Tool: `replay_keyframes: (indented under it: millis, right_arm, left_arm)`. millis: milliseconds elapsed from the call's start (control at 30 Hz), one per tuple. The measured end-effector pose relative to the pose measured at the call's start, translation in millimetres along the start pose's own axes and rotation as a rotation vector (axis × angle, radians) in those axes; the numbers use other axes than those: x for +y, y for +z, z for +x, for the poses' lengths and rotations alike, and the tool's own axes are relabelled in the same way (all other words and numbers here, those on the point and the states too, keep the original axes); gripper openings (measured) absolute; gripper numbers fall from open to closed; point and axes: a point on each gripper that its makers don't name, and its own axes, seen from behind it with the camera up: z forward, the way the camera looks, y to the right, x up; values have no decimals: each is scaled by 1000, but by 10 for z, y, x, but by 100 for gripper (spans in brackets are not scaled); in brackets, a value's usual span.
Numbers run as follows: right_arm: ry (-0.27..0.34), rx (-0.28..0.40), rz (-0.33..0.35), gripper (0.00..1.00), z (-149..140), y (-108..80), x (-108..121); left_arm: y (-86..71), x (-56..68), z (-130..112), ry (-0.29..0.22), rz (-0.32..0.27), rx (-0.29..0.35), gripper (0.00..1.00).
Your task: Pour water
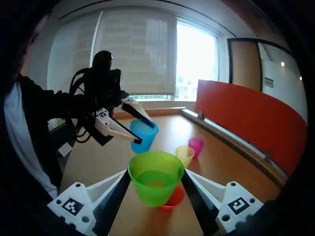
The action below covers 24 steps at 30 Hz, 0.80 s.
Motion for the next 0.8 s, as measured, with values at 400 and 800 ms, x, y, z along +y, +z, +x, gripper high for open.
replay_keyframes:
  millis: [400,800]
  right_arm:
    - [15,-71,14,92,-334,-127,-9]
    - [40,-134,27,92,-701,-184,-1]
  left_arm:
    - [148,178,-358,15,-30,-58,89]
    - [236,300,-715,27,-67,-135,89]
